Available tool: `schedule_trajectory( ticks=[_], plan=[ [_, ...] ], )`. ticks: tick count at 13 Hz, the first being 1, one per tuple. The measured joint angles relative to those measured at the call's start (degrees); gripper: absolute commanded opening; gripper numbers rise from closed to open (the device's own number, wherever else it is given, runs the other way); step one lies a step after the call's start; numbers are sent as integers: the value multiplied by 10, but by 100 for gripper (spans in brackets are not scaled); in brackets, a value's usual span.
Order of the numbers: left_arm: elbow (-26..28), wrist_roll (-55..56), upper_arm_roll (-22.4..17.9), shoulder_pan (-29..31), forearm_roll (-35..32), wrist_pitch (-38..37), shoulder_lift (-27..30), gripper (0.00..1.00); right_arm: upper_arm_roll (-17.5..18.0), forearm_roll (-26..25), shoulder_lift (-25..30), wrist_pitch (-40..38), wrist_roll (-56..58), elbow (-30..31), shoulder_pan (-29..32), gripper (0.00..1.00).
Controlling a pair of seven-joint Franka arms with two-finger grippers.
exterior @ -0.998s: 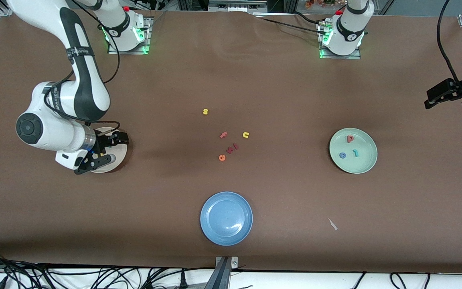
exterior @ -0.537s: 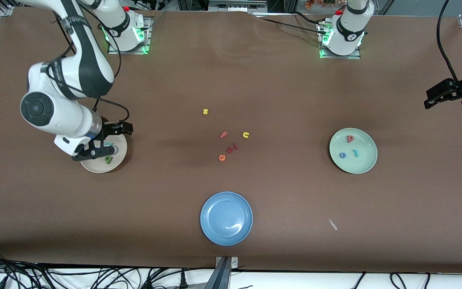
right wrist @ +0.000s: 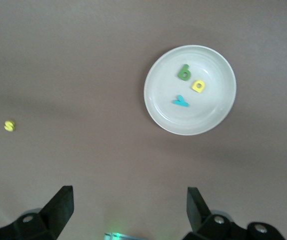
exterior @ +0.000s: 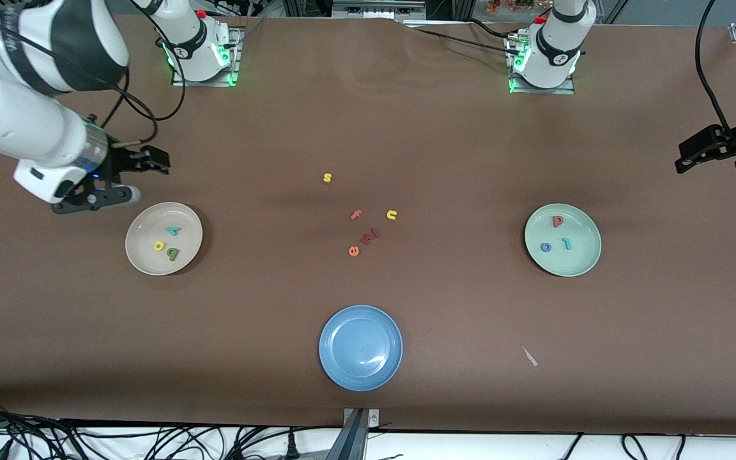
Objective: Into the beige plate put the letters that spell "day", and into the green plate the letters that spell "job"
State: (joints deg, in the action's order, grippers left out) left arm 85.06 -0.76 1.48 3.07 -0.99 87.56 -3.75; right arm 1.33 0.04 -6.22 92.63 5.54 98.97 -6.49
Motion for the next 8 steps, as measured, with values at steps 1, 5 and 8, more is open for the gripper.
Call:
schedule_trajectory(
  ticks=[1,5,8],
  plan=[
    [0,0,0,0,0,0,0,100,-12,-3,0,-5,18,-3,0,100],
    [0,0,0,0,0,-1,0,100,-22,-16,4,-22,27,-33,0,100],
    [0,0,3,-1,0,-6,0,100,-33,-16,9,-22,19,-37,1,100]
  ],
)
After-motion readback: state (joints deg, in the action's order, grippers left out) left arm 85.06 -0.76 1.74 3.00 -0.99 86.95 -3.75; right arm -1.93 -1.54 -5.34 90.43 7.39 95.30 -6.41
